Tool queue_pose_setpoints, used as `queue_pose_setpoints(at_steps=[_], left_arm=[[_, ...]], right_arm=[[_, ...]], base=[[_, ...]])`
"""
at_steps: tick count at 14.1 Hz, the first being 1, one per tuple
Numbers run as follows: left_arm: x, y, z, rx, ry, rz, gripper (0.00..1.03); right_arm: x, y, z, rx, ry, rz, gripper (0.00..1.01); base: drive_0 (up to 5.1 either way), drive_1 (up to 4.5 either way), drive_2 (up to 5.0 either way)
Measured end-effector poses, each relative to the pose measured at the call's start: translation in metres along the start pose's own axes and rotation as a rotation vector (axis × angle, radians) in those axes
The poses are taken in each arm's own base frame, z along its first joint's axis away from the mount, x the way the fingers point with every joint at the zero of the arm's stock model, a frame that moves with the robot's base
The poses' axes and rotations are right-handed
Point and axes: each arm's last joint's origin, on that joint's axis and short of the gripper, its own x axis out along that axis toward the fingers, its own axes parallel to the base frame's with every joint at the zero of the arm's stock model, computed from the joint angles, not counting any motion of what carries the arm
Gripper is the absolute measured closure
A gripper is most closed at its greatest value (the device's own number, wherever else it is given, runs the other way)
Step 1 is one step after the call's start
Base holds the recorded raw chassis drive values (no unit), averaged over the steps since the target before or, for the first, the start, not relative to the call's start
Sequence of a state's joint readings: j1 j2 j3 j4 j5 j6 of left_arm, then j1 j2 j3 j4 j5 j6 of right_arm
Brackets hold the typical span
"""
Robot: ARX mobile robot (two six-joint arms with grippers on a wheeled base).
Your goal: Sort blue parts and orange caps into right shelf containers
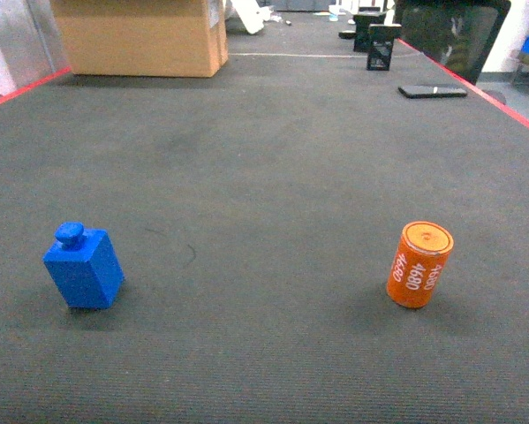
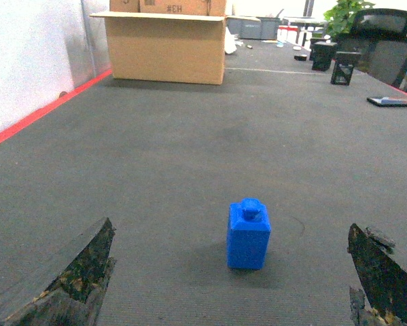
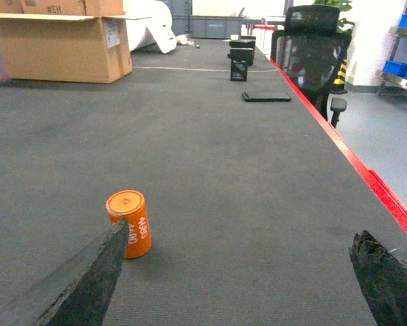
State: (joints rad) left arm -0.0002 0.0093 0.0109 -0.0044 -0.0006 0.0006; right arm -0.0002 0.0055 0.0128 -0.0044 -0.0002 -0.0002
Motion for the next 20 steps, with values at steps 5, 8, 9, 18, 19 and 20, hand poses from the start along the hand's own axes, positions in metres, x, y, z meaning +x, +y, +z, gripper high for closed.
queue_pose_setpoints(at_steps=[5,8,9,18,19,20], left_arm=[[0.0,0.0,0.0,0.0,0.0,0.0,0.05],[0.0,0.0,0.0,0.0,0.0,0.0,0.05],[0.0,0.0,0.0,0.0,0.0,0.0,0.05],[0.17,-0.054,-0.011,-0.051,0.15,0.136,0.05],[0.179,-0.056,-0.019,-0.067,0.17,0.132,0.05],[0.183,-0.057,-0.024,-0.075,0.181,0.132,0.05]], right_arm=[[0.0,0.0,0.0,0.0,0.0,0.0,0.03],[0.0,0.0,0.0,0.0,0.0,0.0,0.03],[0.0,0.0,0.0,0.0,0.0,0.0,0.03],[0.167,0.086,-0.006,0.001,0.123,-0.104,0.03],[0.181,0.093,-0.015,-0.024,0.148,-0.103,0.03],[0.193,0.098,-0.024,-0.045,0.177,-0.103,0.03]], base=[[0.0,0.0,0.0],[0.0,0.0,0.0],[0.0,0.0,0.0],[0.0,0.0,0.0],[0.0,0.0,0.0],[0.0,0.0,0.0]])
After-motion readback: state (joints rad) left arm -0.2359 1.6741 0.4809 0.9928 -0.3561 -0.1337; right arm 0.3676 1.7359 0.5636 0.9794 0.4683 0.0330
